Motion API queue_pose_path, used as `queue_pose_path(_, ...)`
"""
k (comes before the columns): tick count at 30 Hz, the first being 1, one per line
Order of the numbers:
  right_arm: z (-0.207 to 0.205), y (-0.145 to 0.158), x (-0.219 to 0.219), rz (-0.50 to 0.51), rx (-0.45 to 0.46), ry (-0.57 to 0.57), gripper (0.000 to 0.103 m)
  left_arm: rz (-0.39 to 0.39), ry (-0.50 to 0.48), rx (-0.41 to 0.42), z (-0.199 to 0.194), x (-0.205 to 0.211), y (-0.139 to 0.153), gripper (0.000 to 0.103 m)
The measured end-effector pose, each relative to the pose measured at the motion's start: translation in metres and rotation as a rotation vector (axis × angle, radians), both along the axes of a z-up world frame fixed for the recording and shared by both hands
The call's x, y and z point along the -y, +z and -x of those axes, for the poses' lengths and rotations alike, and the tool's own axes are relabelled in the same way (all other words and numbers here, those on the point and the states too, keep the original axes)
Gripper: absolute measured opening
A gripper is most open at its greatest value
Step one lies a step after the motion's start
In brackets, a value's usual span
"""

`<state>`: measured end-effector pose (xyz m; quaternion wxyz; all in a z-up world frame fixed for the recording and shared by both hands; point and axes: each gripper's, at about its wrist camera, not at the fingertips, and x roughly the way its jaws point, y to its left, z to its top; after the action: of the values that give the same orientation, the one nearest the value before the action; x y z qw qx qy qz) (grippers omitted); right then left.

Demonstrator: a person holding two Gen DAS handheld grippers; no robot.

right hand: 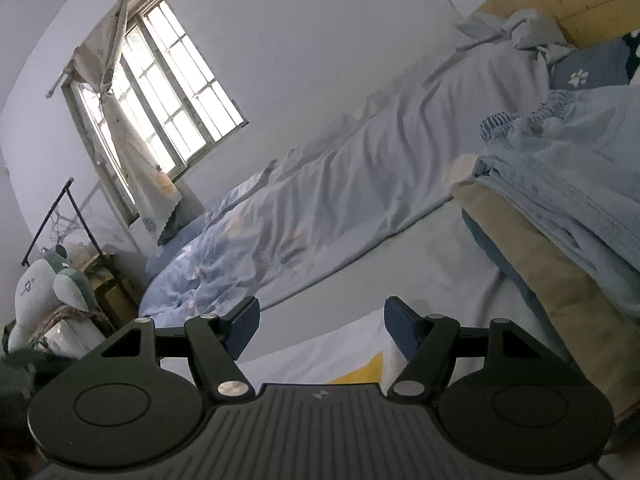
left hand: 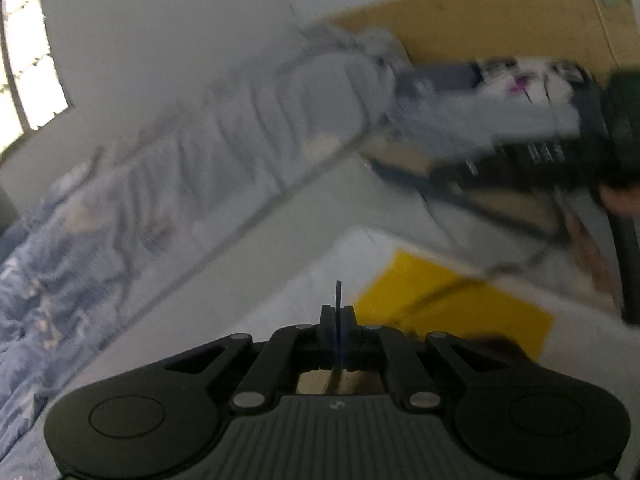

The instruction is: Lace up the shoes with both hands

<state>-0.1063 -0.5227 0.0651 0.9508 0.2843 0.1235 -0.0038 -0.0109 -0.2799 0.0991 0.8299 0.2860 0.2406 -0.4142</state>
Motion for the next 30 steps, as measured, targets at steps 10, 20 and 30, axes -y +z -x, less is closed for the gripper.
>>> queue_pose_path(10, 0.001, 0.002, 0.006, -0.032, 0.005, -0.011, 0.072, -0.161, 0.011, -0.106, 0.006, 0.012, -0.019, 0.000)
queue_pose_path(20, 0.002, 0.004, 0.008, -0.048, 0.013, -0.008, 0.072, -0.327, 0.009, -0.128, 0.005, 0.034, -0.035, 0.000)
queue_pose_path(30, 0.004, 0.008, 0.011, -0.078, 0.028, -0.002, 0.072, -0.402, 0.000, -0.158, -0.005, 0.055, -0.041, 0.000)
